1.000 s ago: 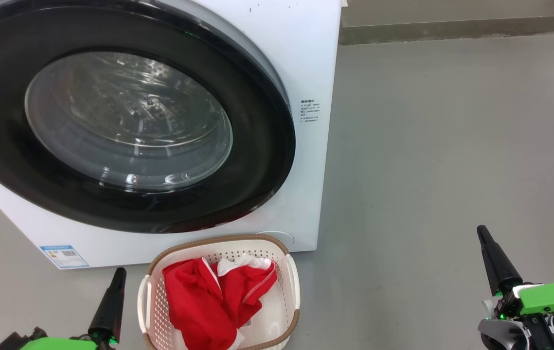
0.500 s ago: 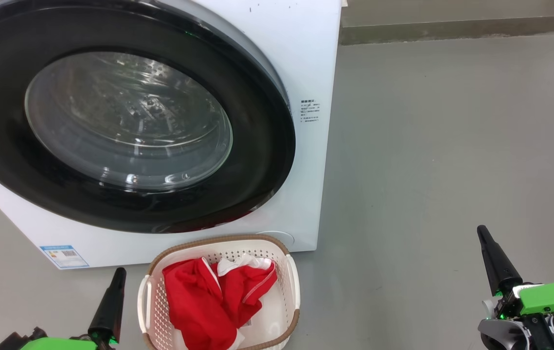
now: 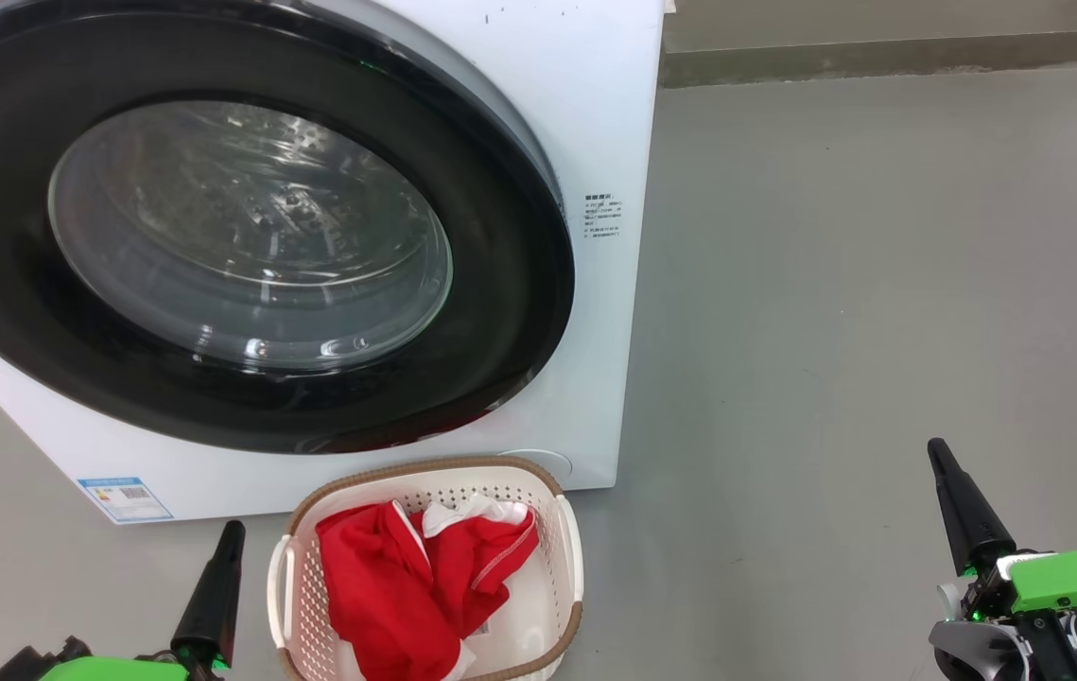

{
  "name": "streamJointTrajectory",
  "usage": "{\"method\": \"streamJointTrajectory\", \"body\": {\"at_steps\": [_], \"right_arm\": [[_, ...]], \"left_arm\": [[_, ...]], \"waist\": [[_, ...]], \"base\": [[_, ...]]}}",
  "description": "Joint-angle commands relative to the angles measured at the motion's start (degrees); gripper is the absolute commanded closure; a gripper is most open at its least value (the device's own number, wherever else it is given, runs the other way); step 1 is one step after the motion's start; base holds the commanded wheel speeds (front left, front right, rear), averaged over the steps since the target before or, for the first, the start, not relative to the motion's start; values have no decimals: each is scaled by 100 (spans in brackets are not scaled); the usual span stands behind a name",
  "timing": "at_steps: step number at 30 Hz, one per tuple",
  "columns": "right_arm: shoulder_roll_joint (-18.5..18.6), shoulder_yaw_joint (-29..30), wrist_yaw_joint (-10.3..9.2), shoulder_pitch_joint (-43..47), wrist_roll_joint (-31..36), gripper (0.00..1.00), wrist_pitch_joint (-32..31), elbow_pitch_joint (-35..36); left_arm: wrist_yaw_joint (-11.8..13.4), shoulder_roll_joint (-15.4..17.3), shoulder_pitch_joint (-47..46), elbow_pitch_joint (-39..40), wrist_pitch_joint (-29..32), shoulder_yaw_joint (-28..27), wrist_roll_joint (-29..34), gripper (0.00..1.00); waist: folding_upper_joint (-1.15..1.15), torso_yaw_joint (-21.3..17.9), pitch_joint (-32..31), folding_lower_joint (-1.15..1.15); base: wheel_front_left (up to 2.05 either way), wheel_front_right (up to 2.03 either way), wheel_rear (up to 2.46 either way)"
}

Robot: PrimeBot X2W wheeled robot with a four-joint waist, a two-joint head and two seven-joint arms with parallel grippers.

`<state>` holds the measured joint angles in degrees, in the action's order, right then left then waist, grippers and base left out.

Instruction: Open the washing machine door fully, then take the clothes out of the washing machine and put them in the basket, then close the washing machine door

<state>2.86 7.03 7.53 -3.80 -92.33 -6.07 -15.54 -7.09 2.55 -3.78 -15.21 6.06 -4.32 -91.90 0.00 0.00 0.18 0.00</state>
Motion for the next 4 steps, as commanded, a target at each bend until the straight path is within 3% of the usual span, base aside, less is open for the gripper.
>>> {"method": "streamJointTrajectory", "body": {"at_steps": [1, 4], "right_arm": [[20, -71, -4, -236, -1, 100, -25, 153], [19, -70, -4, -236, 0, 100, -26, 153]], "left_arm": [[-40, 41, -240, 117, 38, -214, -32, 100], [-40, 40, -240, 117, 39, -214, -31, 100]], "waist": [[0, 0, 0, 0], [0, 0, 0, 0]], "base": [[0, 0, 0], [0, 0, 0]]}}
